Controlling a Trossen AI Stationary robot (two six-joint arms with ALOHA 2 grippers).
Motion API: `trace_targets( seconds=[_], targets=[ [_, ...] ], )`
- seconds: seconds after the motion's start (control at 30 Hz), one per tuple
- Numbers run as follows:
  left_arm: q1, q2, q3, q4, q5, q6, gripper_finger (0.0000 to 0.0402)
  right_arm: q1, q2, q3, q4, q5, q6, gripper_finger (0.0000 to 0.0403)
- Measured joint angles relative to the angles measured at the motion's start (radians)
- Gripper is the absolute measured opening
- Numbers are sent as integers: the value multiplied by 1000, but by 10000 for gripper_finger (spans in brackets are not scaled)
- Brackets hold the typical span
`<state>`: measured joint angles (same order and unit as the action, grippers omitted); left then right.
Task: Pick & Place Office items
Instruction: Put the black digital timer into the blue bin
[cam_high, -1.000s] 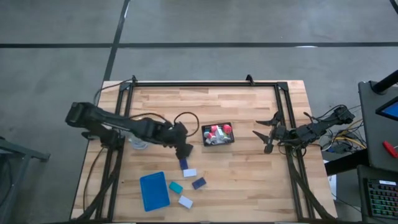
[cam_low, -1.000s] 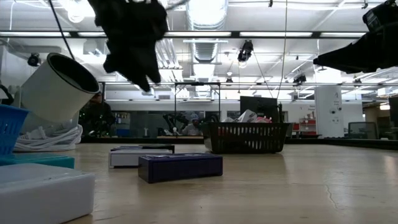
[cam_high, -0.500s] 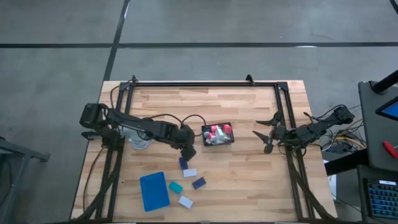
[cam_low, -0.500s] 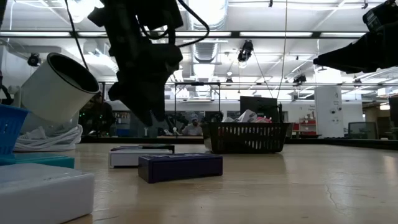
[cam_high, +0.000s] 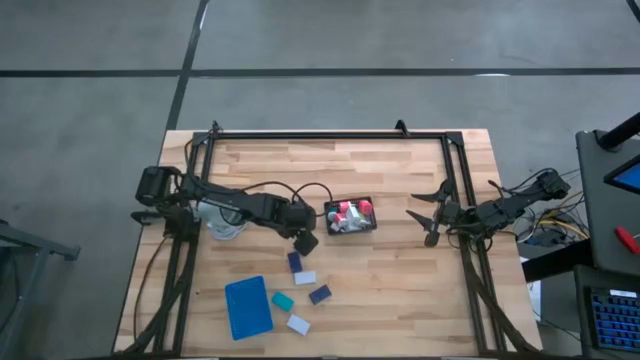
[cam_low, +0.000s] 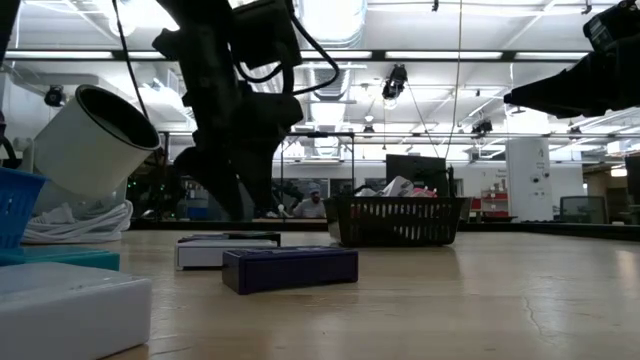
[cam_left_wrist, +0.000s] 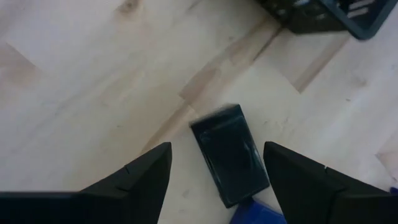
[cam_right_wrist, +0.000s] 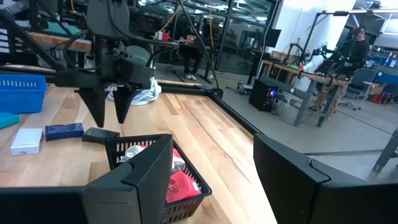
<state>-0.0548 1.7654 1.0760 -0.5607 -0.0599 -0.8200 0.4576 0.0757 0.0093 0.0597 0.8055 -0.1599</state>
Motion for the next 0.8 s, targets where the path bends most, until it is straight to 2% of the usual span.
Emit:
trace_targets(
  seconds=[0.17,0.8],
  targets=[
    [0,25,0,18,34,-12,265,0,0,0,0,0,-1,217],
    [0,41,-1,29,64,-58,265,0,0,0,0,0,1,217]
  ],
)
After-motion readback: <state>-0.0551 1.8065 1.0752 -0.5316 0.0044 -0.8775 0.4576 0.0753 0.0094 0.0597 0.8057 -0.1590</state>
